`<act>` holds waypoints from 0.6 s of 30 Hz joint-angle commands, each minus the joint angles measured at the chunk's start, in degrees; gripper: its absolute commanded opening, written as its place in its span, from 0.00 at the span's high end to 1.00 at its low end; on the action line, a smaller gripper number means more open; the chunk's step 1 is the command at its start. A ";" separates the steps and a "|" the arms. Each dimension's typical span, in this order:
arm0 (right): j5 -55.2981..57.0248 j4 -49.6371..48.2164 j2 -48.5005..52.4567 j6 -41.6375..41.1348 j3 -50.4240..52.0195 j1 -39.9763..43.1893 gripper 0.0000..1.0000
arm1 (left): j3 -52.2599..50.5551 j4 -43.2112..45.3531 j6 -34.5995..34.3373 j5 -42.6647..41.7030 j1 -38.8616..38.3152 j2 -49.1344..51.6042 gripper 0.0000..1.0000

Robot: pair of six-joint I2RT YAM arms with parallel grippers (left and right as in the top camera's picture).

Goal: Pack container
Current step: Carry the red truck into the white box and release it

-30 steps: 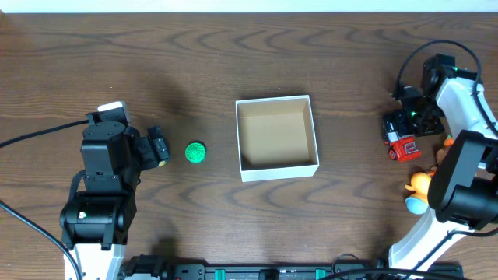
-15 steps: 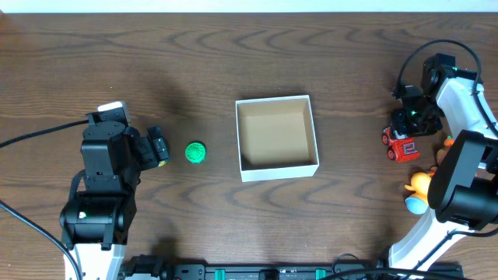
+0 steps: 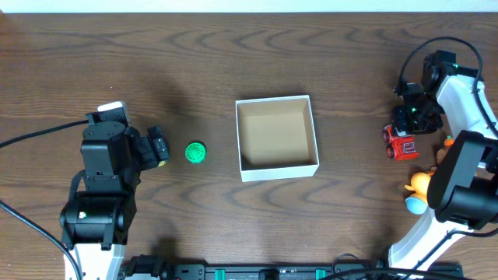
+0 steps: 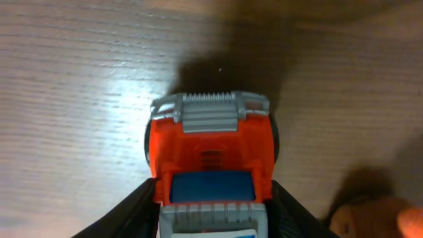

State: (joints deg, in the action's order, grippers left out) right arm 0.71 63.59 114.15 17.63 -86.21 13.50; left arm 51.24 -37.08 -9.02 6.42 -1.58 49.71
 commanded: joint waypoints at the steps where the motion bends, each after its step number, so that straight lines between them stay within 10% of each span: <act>1: -0.33 2.86 -1.81 -4.57 -6.08 -2.45 0.91 | 1.38 0.02 -0.31 0.26 0.28 -0.09 0.02; 18: -9.07 3.37 -18.32 -27.74 -17.84 -34.10 0.99 | 1.38 0.02 -0.33 0.26 0.28 0.02 0.02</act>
State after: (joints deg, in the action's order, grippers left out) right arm -6.92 67.37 95.79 -2.76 -103.59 -15.62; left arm 51.24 -37.08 -9.02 6.42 -1.58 49.74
